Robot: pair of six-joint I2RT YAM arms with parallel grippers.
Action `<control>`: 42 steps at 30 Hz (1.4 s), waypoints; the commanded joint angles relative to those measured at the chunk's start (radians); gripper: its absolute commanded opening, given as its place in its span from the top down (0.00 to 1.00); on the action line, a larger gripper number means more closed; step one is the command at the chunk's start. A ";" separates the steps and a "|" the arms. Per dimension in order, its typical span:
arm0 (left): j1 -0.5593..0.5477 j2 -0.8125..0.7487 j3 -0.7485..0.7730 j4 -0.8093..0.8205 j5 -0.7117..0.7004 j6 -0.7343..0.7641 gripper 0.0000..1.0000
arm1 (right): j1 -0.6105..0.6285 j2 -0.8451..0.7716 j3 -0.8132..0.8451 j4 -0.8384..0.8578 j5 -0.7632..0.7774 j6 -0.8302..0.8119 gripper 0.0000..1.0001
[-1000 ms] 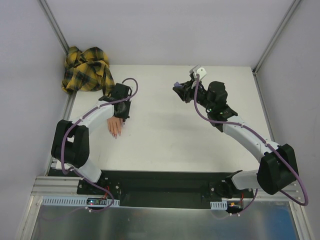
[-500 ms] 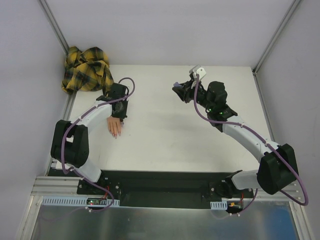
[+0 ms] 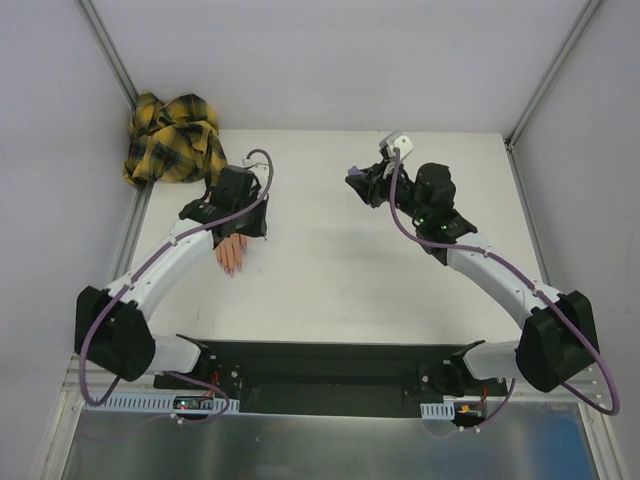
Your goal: Paint the nails
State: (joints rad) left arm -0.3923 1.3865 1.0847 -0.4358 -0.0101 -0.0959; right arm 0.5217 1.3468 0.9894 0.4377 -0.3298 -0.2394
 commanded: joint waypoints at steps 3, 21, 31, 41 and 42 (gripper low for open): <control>-0.045 -0.248 -0.002 -0.021 0.335 -0.005 1.00 | 0.023 -0.191 0.008 -0.094 -0.018 0.003 1.00; -0.152 -0.349 -0.033 0.383 0.965 -0.169 1.00 | 0.172 -0.857 -0.492 -0.222 -0.133 0.186 1.00; -0.154 -0.474 -0.132 0.494 1.036 -0.200 1.00 | 0.376 -0.695 -0.413 -0.261 -0.151 0.091 1.00; -0.154 -0.449 -0.143 0.486 1.088 -0.189 1.00 | 0.406 -0.563 -0.333 -0.244 -0.127 0.022 1.00; -0.154 -0.448 -0.141 0.485 1.096 -0.192 1.00 | 0.405 -0.558 -0.319 -0.258 -0.130 0.011 1.00</control>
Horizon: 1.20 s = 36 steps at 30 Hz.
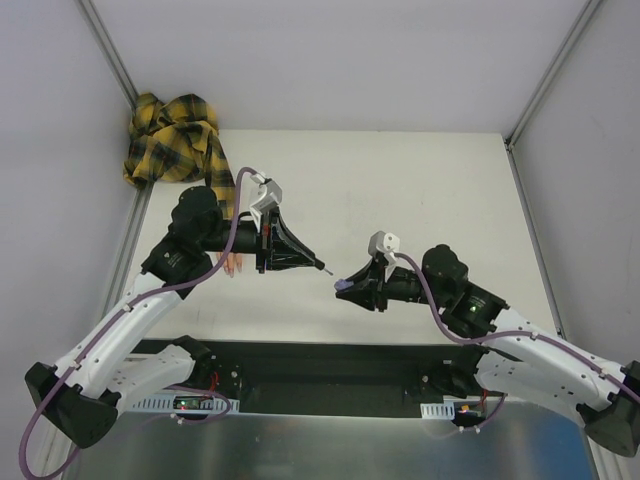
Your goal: Paint the nails
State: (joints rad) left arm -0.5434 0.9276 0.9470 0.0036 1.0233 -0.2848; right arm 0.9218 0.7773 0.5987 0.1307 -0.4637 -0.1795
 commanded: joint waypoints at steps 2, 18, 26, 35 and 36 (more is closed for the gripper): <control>-0.003 0.014 -0.004 0.044 0.061 -0.002 1.00 | 0.006 0.034 0.087 0.026 -0.001 -0.055 1.00; -0.001 0.022 -0.004 0.029 0.052 0.003 1.00 | 0.020 0.089 0.136 -0.009 -0.018 -0.075 1.00; -0.001 0.033 -0.001 0.015 0.055 0.006 1.00 | 0.025 0.097 0.141 -0.009 -0.007 -0.080 1.00; -0.001 0.050 0.007 0.001 0.060 0.012 1.00 | 0.025 0.091 0.141 -0.009 0.000 -0.083 1.00; -0.001 0.050 0.007 0.001 0.061 0.012 1.00 | 0.023 0.089 0.141 -0.009 0.000 -0.083 1.00</control>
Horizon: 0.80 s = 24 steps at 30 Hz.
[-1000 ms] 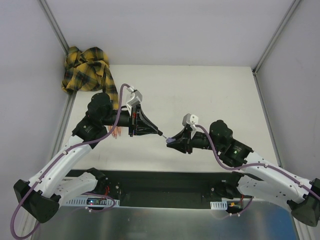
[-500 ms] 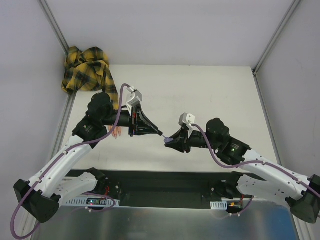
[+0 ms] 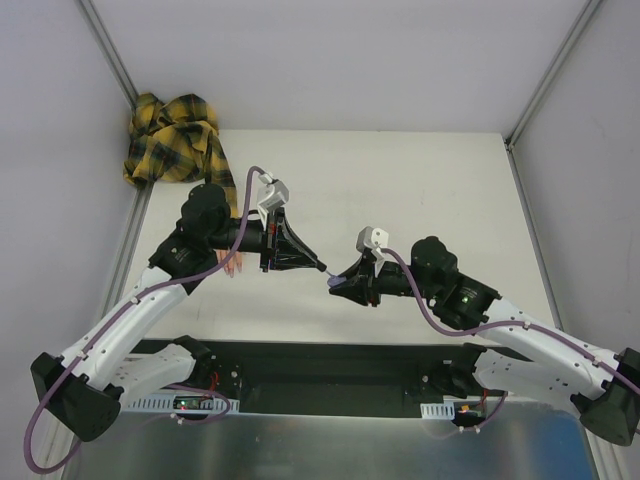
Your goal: Paint the nails
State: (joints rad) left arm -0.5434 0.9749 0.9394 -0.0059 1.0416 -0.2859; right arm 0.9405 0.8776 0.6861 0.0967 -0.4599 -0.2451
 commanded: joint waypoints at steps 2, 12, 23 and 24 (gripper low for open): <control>-0.001 0.002 0.015 0.011 0.046 0.016 1.00 | 0.004 -0.005 0.055 0.024 -0.003 -0.019 1.00; -0.001 0.010 0.018 -0.016 0.067 0.021 1.00 | 0.004 0.011 0.073 0.012 -0.008 -0.025 1.00; -0.003 0.015 0.024 -0.025 0.078 0.022 1.00 | 0.007 0.038 0.087 0.011 -0.023 -0.028 1.00; -0.003 0.016 0.022 -0.026 0.078 0.022 1.00 | 0.007 0.040 0.089 0.011 -0.023 -0.028 1.00</control>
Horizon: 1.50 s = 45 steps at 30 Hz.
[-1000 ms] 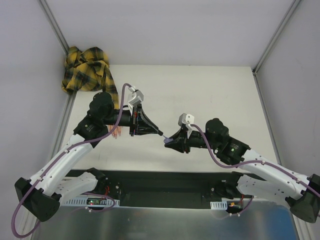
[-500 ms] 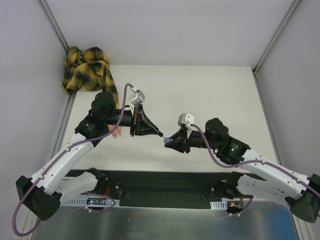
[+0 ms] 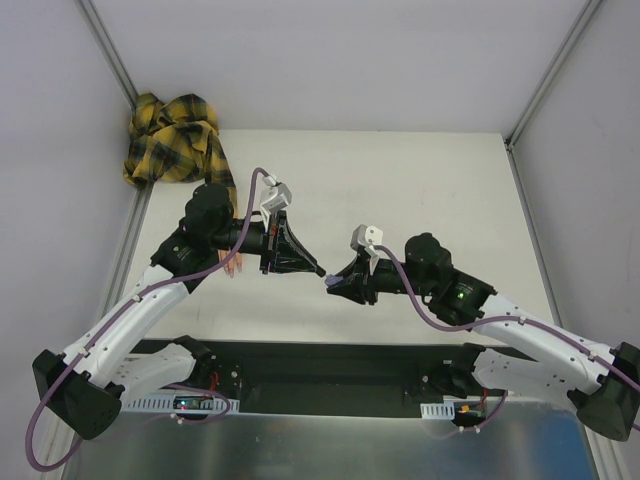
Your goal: Paint the nails
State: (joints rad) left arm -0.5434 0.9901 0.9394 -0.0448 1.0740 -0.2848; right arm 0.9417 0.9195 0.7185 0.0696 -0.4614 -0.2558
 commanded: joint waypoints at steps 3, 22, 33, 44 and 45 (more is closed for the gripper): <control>-0.003 0.001 0.022 0.010 0.046 0.024 1.00 | 0.005 -0.002 0.059 0.038 -0.023 -0.017 1.00; -0.003 0.010 0.027 -0.009 0.032 0.026 1.00 | 0.019 0.064 0.130 0.036 -0.037 -0.020 1.00; -0.006 0.030 0.055 -0.108 -0.042 0.096 1.00 | 0.028 0.169 0.289 0.001 0.006 -0.037 1.00; -0.015 -0.050 0.111 -0.202 -0.278 0.150 1.00 | 0.006 0.306 0.449 0.182 0.010 -0.053 1.00; -0.015 -0.060 0.114 -0.202 -0.330 0.147 1.00 | 0.003 0.317 0.463 0.196 0.000 -0.051 1.00</control>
State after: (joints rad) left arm -0.5346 0.9619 1.0233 -0.2119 0.8330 -0.1398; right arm 0.9413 1.2102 1.0409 -0.0872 -0.4427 -0.2939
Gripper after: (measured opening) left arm 0.077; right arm 0.235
